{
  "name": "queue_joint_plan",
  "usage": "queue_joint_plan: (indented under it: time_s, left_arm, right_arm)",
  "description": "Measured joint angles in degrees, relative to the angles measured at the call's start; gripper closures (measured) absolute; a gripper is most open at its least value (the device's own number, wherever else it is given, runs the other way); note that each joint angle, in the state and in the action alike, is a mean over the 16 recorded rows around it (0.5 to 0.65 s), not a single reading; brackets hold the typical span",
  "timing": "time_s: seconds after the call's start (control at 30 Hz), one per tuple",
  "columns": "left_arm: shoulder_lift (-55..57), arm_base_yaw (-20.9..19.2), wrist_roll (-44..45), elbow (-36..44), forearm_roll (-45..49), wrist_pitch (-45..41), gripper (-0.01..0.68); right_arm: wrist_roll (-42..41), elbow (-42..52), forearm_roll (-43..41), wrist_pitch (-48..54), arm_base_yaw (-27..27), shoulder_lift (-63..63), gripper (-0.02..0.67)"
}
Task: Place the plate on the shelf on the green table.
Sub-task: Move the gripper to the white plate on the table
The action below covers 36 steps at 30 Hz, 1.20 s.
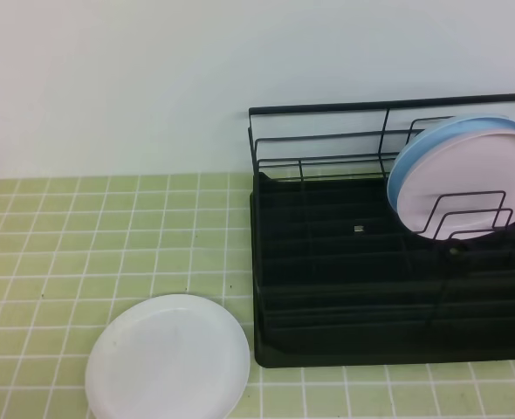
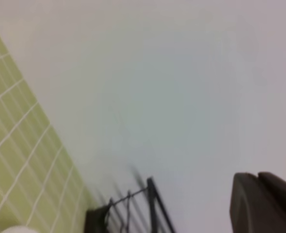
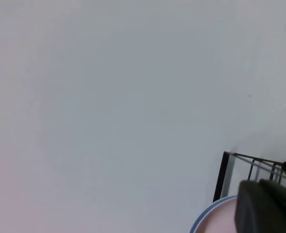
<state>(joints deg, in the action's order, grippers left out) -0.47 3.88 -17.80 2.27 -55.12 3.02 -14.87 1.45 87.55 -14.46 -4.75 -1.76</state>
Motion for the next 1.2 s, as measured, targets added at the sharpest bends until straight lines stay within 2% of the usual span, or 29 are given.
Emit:
queue_joint_plan:
  time_s: [0.3,0.53,0.87,1.07,1.2]
  left_arm:
    - [0.4,0.0,5.5,-2.0,-1.1,-4.2,0.673]
    - [0.5,0.0,19.1,-7.1,0.3,-13.5,0.673]
    - [3.1,0.0,35.3,-15.1,0.6,-21.6,0.673]
    - [8.7,0.0,39.6,-19.9,2.7,-25.1,0.673]
    - [13.9,0.1,40.9,-23.2,5.5,-27.0,0.673]
  right_arm:
    - [-5.8,-0.9,-7.5,8.2,0.0,0.0,0.652]
    - [-19.1,-5.6,-14.8,20.3,0.0,0.1,0.652]
    - [-38.1,-19.4,-17.9,35.0,0.0,2.0,0.652]
    - [-41.5,-29.5,-24.3,42.2,0.0,8.4,0.652]
    - [-38.3,-36.1,-30.8,46.2,0.0,14.9,0.652]
